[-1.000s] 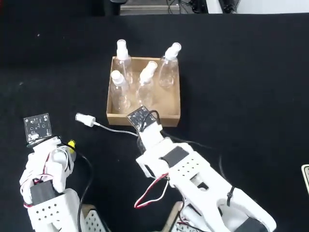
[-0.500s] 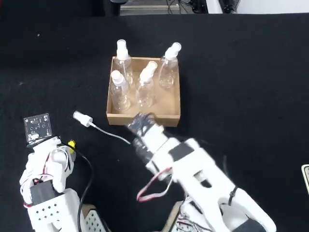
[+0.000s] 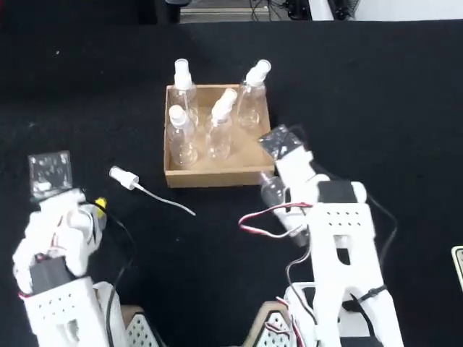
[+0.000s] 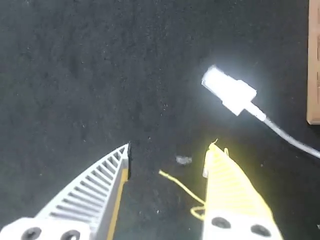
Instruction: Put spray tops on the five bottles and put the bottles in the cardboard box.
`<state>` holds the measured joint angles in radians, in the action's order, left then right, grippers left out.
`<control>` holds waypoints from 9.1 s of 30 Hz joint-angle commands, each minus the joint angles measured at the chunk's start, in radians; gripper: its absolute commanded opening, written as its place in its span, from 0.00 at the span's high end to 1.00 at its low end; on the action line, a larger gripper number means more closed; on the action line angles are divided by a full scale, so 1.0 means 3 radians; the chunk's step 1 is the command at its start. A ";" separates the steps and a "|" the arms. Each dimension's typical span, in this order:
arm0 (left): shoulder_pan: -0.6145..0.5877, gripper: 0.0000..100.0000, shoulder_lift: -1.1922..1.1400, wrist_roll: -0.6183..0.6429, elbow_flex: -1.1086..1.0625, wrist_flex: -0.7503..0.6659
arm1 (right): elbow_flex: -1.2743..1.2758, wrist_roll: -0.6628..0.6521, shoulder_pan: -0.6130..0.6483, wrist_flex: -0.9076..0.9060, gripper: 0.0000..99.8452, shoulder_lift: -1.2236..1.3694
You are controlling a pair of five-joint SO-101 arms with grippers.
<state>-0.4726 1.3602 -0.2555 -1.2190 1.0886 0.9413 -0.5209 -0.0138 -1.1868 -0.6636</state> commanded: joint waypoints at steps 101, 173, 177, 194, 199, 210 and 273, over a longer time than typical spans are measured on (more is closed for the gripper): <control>0.1174 0.97 -0.1217 0.1141 0.3619 0.0256 | 0.0708 0.1693 0.1754 0.1243 0.99 -0.2718; 0.2805 0.71 -0.1084 0.1626 0.2882 -0.0875 | 0.1675 0.1882 0.1688 0.1713 0.99 -0.4171; 0.2371 0.71 -0.0900 0.1626 0.2979 -0.0844 | 0.1603 0.1862 0.1642 0.1667 0.99 -0.4150; 0.0703 0.71 -0.0777 0.1621 0.0591 -0.1657 | 0.1179 0.1417 -0.1028 0.2833 0.99 -0.2979; 0.0770 0.71 -0.0777 0.1652 -0.0458 -0.2793 | 0.1189 0.1345 -0.1453 0.3821 0.99 -0.2048; 0.0841 0.71 -0.0783 0.1626 -0.1194 -0.3560 | 0.1368 0.1314 -0.1698 0.6547 0.99 0.0361; 0.0852 0.71 -0.0813 0.1626 -0.1281 -0.3555 | -0.0964 0.1135 -0.2445 0.9712 0.95 0.5910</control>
<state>-0.2256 1.1101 0.2340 -1.6118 0.0437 0.6206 -0.1788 -0.7135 1.7223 1.1024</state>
